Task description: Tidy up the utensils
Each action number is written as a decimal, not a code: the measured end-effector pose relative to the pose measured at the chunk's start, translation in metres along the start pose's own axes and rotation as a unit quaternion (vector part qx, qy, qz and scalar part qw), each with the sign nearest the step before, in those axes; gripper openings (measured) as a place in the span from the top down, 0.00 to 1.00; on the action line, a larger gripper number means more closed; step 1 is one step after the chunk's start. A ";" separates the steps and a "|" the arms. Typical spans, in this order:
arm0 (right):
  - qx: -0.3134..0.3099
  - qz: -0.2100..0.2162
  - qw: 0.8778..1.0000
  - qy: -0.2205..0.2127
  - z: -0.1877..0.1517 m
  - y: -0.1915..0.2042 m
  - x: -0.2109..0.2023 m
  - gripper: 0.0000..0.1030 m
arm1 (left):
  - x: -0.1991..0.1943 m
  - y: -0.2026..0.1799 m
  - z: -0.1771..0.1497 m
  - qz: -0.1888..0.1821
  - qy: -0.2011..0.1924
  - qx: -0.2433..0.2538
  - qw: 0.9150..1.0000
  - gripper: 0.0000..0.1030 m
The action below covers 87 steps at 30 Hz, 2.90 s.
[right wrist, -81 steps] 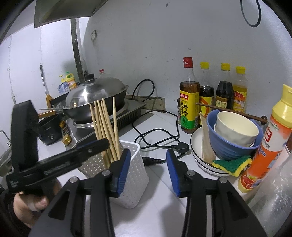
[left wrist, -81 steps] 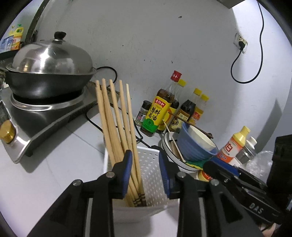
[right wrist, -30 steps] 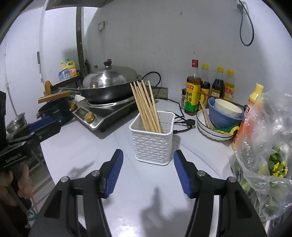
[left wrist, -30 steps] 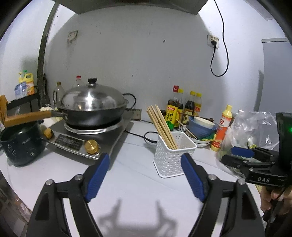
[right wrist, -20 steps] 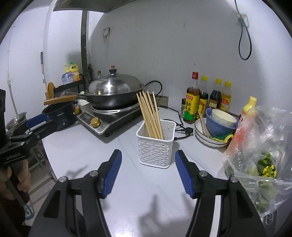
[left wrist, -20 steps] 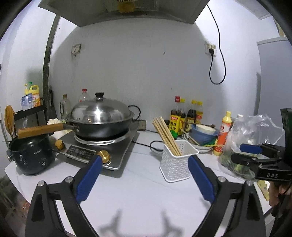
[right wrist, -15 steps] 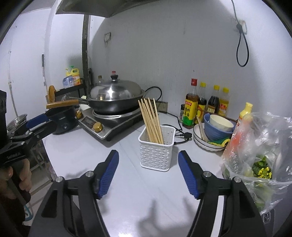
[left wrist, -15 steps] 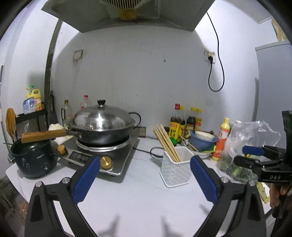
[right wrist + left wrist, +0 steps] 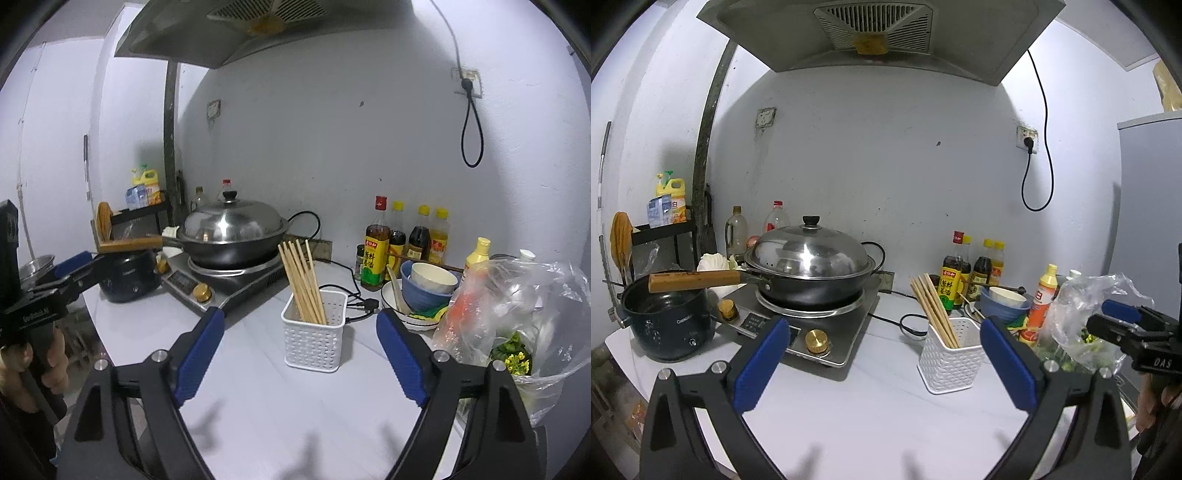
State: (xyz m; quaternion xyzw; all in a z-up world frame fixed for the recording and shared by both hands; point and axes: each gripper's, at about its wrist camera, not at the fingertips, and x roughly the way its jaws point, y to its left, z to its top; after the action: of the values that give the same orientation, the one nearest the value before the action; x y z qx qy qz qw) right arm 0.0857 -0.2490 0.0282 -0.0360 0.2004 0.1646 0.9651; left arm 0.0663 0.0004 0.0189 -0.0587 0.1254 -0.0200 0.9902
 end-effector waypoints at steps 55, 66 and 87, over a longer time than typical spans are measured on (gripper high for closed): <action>0.013 -0.002 1.000 -0.014 0.006 -0.015 0.005 0.19 | 0.005 -0.019 0.002 -0.023 -0.005 0.019 1.000 0.00; 0.010 -0.001 1.000 -0.019 0.009 -0.015 0.002 0.18 | 0.000 -0.021 0.005 -0.023 -0.013 0.021 0.999 0.00; 0.008 0.000 1.000 -0.027 0.010 -0.017 -0.007 0.18 | -0.009 -0.025 0.008 -0.027 -0.022 0.025 0.999 0.00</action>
State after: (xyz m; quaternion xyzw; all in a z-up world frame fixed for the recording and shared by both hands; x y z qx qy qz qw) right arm 0.0886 -0.2654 0.0398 -0.0242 0.1755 0.1636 0.9705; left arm 0.0584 -0.0235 0.0319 -0.0375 0.1017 -0.0488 0.9929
